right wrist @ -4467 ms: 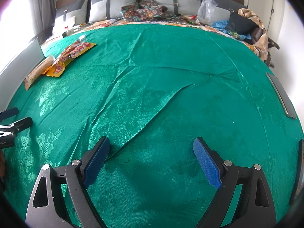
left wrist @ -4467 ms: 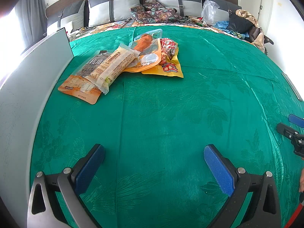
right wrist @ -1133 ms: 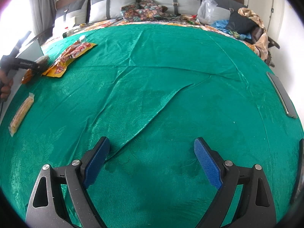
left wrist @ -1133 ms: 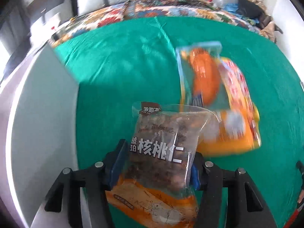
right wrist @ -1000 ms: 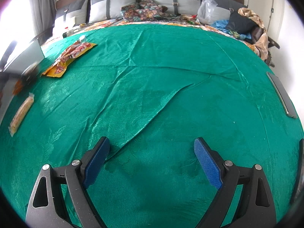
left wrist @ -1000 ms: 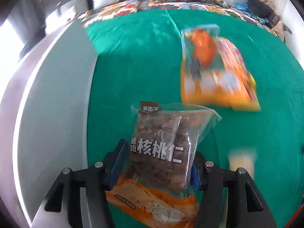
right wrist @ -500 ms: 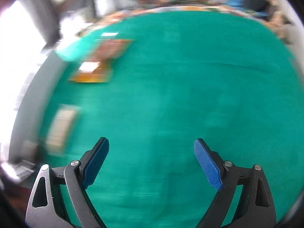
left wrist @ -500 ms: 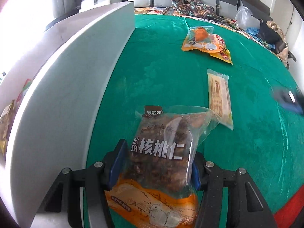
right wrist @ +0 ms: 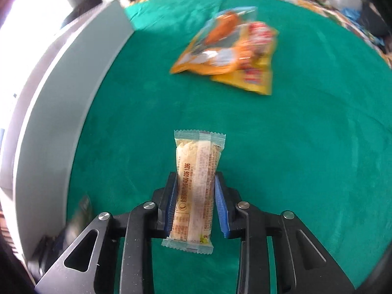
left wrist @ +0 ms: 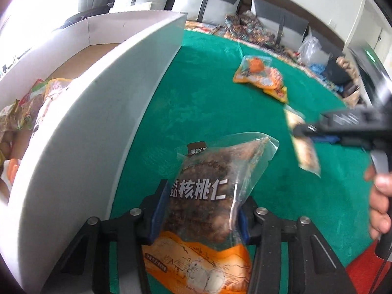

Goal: Organize snacks
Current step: 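Carry the walnut bag and cake bar into the white box and open both tools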

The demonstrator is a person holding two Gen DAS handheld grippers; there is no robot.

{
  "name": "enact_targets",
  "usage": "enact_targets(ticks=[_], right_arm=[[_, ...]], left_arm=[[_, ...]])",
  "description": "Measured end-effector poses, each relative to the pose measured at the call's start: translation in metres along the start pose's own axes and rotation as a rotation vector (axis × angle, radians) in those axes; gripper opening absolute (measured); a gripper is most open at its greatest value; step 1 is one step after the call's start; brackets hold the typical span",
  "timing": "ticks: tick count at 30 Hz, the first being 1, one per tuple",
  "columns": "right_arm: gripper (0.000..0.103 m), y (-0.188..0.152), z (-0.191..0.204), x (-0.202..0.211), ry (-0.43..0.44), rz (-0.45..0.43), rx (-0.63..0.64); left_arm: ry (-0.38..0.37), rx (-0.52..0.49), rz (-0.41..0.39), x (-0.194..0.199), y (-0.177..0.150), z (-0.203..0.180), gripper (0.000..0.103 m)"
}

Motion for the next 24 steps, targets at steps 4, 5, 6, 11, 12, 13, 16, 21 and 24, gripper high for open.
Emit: enact_targets(ticks=[4,5,6,11,12,13,16,21,24], right_arm=[[0.030,-0.021,-0.041,0.040,0.057,-0.048,-0.099],[0.030,-0.027,-0.047,0.045,0.067,-0.051,-0.113],[0.031,-0.030,-0.054,0.049,0.074,-0.050,-0.125],[0.030,-0.043,-0.080,0.061,0.064,-0.054,-0.108],[0.030,-0.044,-0.080,0.062,0.066,-0.058,-0.108],[0.030,-0.047,-0.083,0.067,0.074,-0.062,-0.118],[0.031,-0.049,-0.077,0.077,0.100,-0.080,-0.121],[0.031,-0.044,-0.059,0.081,0.141,-0.045,-0.067],[0.031,-0.020,-0.021,0.097,0.233,-0.081,-0.044]], left_arm=[[-0.064,0.041,-0.028,0.008,0.004,-0.002,0.020],[-0.072,0.045,-0.031,0.010,0.004,-0.002,0.019],[-0.079,0.048,-0.033,0.011,0.003,-0.003,0.019],[-0.118,0.065,-0.037,0.016,0.003,-0.004,0.019],[-0.124,0.069,-0.043,0.019,0.004,-0.004,0.019],[-0.135,0.071,-0.053,0.024,0.006,-0.005,0.019],[-0.169,0.087,-0.066,0.037,0.012,-0.007,0.019],[-0.235,0.185,-0.126,0.082,0.045,0.010,0.019],[-0.199,0.203,-0.196,0.111,0.076,0.039,0.019]])
Point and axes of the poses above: each gripper's, at about its wrist camera, not at the fingertips, and x roughly against the way its jaws point, z to its left, y to its top, the point moved 2 cm from there along -x, roughly the way its jaws point, and after that the axes turned 9 degrees about -z, right-handed, at the moved point
